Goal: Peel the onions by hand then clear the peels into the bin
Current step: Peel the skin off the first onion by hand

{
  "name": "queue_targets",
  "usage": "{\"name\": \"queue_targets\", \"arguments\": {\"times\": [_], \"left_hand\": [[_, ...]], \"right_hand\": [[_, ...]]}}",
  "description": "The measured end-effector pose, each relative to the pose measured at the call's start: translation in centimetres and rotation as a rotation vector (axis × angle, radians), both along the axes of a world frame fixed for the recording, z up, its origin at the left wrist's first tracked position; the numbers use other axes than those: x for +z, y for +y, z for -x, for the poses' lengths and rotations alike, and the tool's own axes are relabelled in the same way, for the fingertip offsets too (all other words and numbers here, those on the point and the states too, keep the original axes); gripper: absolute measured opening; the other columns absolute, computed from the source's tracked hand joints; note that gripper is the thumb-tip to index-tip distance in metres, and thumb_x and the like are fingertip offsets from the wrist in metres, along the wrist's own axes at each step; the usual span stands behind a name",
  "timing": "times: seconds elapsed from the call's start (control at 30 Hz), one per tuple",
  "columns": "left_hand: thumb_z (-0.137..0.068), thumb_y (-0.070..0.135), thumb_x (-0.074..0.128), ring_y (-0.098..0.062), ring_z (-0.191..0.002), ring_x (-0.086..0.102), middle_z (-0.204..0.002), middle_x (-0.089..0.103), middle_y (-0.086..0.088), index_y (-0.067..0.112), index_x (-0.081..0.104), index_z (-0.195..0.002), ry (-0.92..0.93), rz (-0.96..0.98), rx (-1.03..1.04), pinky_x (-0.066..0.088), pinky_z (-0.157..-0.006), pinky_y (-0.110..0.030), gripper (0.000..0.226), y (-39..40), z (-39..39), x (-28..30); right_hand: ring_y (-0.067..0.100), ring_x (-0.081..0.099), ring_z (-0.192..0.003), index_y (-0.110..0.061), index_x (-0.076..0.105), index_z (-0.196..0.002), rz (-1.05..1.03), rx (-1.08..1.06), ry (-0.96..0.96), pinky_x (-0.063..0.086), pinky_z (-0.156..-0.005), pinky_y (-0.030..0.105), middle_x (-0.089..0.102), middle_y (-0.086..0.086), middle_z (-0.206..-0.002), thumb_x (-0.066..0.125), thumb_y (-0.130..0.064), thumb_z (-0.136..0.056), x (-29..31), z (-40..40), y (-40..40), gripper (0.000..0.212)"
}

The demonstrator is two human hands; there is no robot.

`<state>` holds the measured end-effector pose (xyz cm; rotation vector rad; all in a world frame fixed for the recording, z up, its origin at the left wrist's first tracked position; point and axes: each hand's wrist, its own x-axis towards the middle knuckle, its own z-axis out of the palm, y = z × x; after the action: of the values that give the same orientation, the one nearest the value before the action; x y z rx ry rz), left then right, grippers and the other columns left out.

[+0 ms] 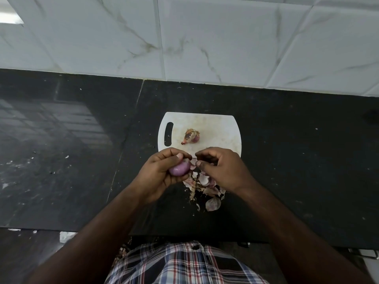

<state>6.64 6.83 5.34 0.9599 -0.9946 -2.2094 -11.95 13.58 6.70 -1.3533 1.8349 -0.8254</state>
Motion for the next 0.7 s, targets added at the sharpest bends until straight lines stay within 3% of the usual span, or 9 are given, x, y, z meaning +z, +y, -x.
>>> {"name": "queue_targets", "arguments": {"times": [0.13,0.23,0.37,0.47,0.6,0.67,0.7], "left_hand": [[-0.095,0.023,0.051,-0.026,-0.08,0.07,-0.1,0.072,-0.012,0.007,0.064,-0.091,-0.015,0.008,0.019,0.061,-0.067,-0.034,0.022,0.4,0.3,-0.1],[-0.105,0.033,0.036,-0.03,-0.066,0.066,-0.096,0.072,-0.015,0.01,0.06,-0.107,-0.028,0.029,0.034,0.055,-0.054,-0.031,0.033,0.6,0.4,0.1],[-0.094,0.062,0.032,-0.033,-0.07,0.069,-0.093,0.072,-0.022,0.008,0.058,-0.119,-0.088,0.054,0.073,0.056,-0.055,-0.034,0.065,0.8,0.9,0.7],[-0.086,0.074,0.024,-0.032,-0.077,0.072,-0.098,0.073,-0.025,0.006,0.056,-0.124,-0.114,0.111,0.079,0.058,-0.06,-0.036,0.084,0.9,1.4,1.0],[-0.085,0.076,0.021,-0.035,-0.078,0.072,-0.09,0.071,-0.032,0.009,0.061,-0.119,-0.161,0.209,0.108,0.059,-0.066,-0.038,0.086,1.0,2.0,1.4],[-0.087,0.076,0.021,-0.031,-0.072,0.073,-0.083,0.071,-0.026,0.007,0.062,-0.117,-0.139,0.186,0.152,0.057,-0.061,-0.034,0.085,0.9,2.3,1.6],[-0.09,0.075,0.02,-0.029,-0.066,0.072,-0.078,0.071,-0.023,0.007,0.062,-0.116,-0.145,0.176,0.172,0.056,-0.057,-0.031,0.084,0.8,2.4,1.8]], "right_hand": [[-0.003,0.068,-0.095,-0.026,0.072,-0.115,0.05,-0.022,-0.07,0.058,-0.089,0.033,0.075,-0.01,-0.102,0.073,-0.025,-0.089,0.1,-0.6,0.2,0.026],[-0.002,0.068,-0.091,-0.025,0.072,-0.115,0.089,-0.061,-0.132,0.059,-0.087,0.036,0.074,-0.011,-0.099,0.074,-0.026,-0.089,0.4,-0.9,0.3,0.026],[-0.003,0.066,-0.103,-0.032,0.067,-0.122,0.128,0.014,-0.226,0.057,-0.091,0.03,0.072,-0.015,-0.109,0.077,-0.03,-0.085,1.0,-1.9,0.5,0.038],[-0.003,0.067,-0.099,-0.029,0.074,-0.113,0.174,0.055,-0.145,0.056,-0.087,0.024,0.072,-0.02,-0.101,0.083,-0.024,-0.08,1.0,-3.1,0.3,0.035],[0.003,0.072,-0.082,-0.022,0.08,-0.094,0.187,-0.048,-0.138,0.059,-0.077,0.03,0.077,-0.011,-0.086,0.078,-0.015,-0.084,1.1,-2.9,-1.0,0.012],[0.007,0.072,-0.084,-0.021,0.079,-0.097,0.195,-0.089,-0.148,0.061,-0.078,0.037,0.077,-0.008,-0.089,0.073,-0.014,-0.088,1.2,-2.8,-1.7,0.012],[0.005,0.072,-0.086,-0.02,0.077,-0.101,0.21,-0.119,-0.154,0.06,-0.079,0.034,0.076,-0.009,-0.091,0.069,-0.017,-0.092,1.5,-2.9,-1.9,0.013]]}}
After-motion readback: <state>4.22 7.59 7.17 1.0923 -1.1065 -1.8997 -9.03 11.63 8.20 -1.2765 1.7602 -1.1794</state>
